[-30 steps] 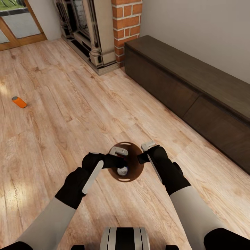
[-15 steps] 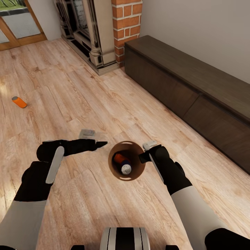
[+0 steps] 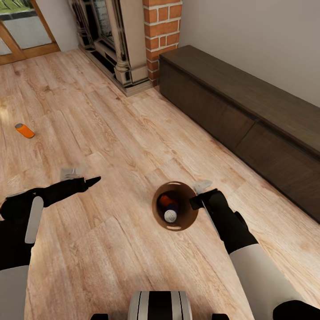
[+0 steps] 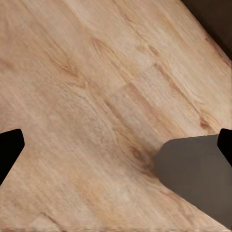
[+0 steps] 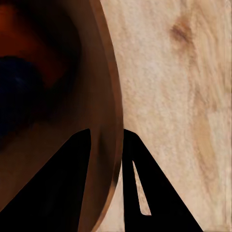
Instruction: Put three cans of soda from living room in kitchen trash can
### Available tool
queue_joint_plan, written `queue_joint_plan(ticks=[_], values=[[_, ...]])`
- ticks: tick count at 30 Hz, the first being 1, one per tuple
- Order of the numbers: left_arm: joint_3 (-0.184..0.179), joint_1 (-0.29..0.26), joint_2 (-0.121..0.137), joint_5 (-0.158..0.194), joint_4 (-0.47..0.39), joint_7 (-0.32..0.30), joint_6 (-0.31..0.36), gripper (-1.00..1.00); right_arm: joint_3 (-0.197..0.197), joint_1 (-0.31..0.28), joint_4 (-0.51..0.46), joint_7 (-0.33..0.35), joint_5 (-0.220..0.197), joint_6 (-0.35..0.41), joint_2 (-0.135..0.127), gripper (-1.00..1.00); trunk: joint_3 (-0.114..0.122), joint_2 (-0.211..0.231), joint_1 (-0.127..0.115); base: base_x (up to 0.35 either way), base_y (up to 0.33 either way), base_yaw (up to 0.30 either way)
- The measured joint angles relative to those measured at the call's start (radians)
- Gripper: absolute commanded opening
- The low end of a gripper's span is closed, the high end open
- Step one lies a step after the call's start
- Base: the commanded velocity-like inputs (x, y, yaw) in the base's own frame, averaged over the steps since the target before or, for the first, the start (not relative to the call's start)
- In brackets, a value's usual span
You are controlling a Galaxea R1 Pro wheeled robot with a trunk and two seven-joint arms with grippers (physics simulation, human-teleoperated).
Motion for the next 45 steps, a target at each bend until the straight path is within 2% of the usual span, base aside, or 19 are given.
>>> queue_joint_plan(ticks=[5, 8, 16, 20, 23, 24, 25, 26, 28, 30, 32, 33, 35, 36, 37, 38, 41, 42, 45], values=[[-0.009, 0.028, -0.028, -0.029, 0.027, 0.028, -0.028, 1.0, -0.031, 0.03, -0.026, 0.019, 0.098, -0.038, -0.013, -1.0, 0.0, 0.0, 0.0, 0.0, 0.0, 0.0], [-0.009, 0.045, -0.03, -0.029, 0.044, 0.045, -0.045, 1.0, -0.049, 0.047, -0.042, 0.032, 0.133, -0.059, -0.013, -1.0, 0.0, 0.0, 0.0, 0.0, 0.0, 0.0], [-0.008, 0.09, -0.024, -0.024, 0.088, 0.079, -0.09, 1.0, -0.096, 0.094, -0.073, 0.061, 0.184, -0.112, -0.007, -1.0, 0.0, 0.0, 0.0, 0.0, 0.0, 0.0], [-0.025, 0.113, -0.036, -0.047, 0.083, 0.097, -0.067, 1.0, -0.088, 0.119, -0.069, 0.034, 0.172, -0.089, -0.03, -1.0, 0.0, 0.0, 0.0, 0.0, 0.0, 0.0], [-0.031, 0.13, -0.038, -0.065, 0.073, 0.113, -0.073, 1.0, -0.089, 0.137, -0.08, 0.046, 0.204, -0.076, -0.048, -1.0, 0.0, 0.0, 0.0, 0.0, 0.0, 0.0], [-0.032, 0.214, -0.039, -0.064, 0.072, 0.115, -0.083, 1.0, -0.086, 0.188, -0.183, 0.098, 0.117, -0.025, -0.123, -1.0, 0.0, 0.0, 0.0, 0.0, 0.0, 0.0], [-0.032, 0.309, -0.039, -0.071, 0.072, 0.115, -0.088, 1.0, -0.089, 0.192, -0.227, 0.11, 0.084, 0.049, -0.138, -1.0, 0.0, 0.0, 0.0, 0.0, 0.0, 0.0], [-0.032, 0.292, -0.039, -0.068, 0.072, 0.116, -0.092, 1.0, -0.089, 0.191, -0.205, 0.119, 0.067, -0.014, -0.148, -1.0, 0.0, 0.0, 0.0, 0.0, 0.0, 0.0], [-0.034, 0.293, -0.039, -0.072, 0.073, 0.117, -0.119, 1.0, -0.09, 0.193, -0.257, 0.167, -0.041, -0.004, -0.198, -1.0, 0.0, 0.0, 0.0, 0.0, 0.0, 0.0], [-0.034, 0.294, -0.039, -0.073, 0.075, 0.117, -0.134, 1.0, -0.089, 0.194, -0.332, 0.205, -0.145, 0.009, -0.222, -1.0, 0.0, 0.0, 0.0, 0.0, 0.0, 0.0], [-0.035, 0.295, -0.039, -0.075, 0.076, 0.117, -0.144, 1.0, -0.09, 0.194, -0.356, 0.237, -0.195, 0.018, -0.243, -1.0, 0.0, 0.0, 0.0, 0.0, 0.0, 0.0], [-0.035, 0.295, -0.039, -0.075, 0.076, 0.118, -0.146, 1.0, -0.09, 0.195, -0.36, 0.241, -0.171, 0.017, -0.248, -1.0, 0.0, 0.0, 0.0, 0.0, 0.0, 0.0], [-0.035, 0.296, -0.039, -0.076, 0.082, 0.12, -0.163, 1.0, -0.094, 0.196, -0.378, 0.25, -0.082, 0.0, -0.261, -1.0, 0.0, 0.0, 0.0, 0.0, 0.0, 0.0], [-0.034, 0.296, -0.039, -0.076, 0.088, 0.122, -0.174, 1.0, -0.095, 0.196, -0.384, 0.254, -0.054, -0.001, -0.265, -1.0, 0.0, 0.0, 0.0, 0.0, 0.0, 0.0], [-0.034, 0.296, -0.039, -0.076, 0.095, 0.125, -0.184, 1.0, -0.095, 0.196, -0.392, 0.257, -0.049, -0.001, -0.267, -1.0, 0.0, 0.0, 0.0, 0.0, 0.0, 0.0], [-0.034, 0.296, -0.039, -0.076, 0.1, 0.126, -0.189, 1.0, -0.095, 0.196, -0.399, 0.258, -0.069, 0.0, -0.267, -1.0, 0.0, 0.0, 0.0, 0.0, 0.0, 0.0], [-0.035, 0.297, -0.039, -0.076, 0.11, 0.129, -0.207, 1.0, -0.093, 0.199, -0.411, 0.267, -0.159, 0.016, -0.27, -1.0, 0.0, 0.0, 0.0, 0.0, 0.0, 0.0], [-0.035, 0.297, -0.039, -0.076, 0.112, 0.13, -0.211, 1.0, -0.093, 0.201, -0.412, 0.267, -0.16, 0.017, -0.27, -1.0, 0.0, 0.0, 0.0, 0.0, 0.0, 0.0], [-0.035, 0.298, -0.039, -0.075, 0.116, 0.134, -0.225, 1.0, -0.098, 0.214, -0.416, 0.266, -0.105, 0.005, -0.287, -1.0, 0.0, 0.0, 0.0, 0.0, 0.0, 0.0]])
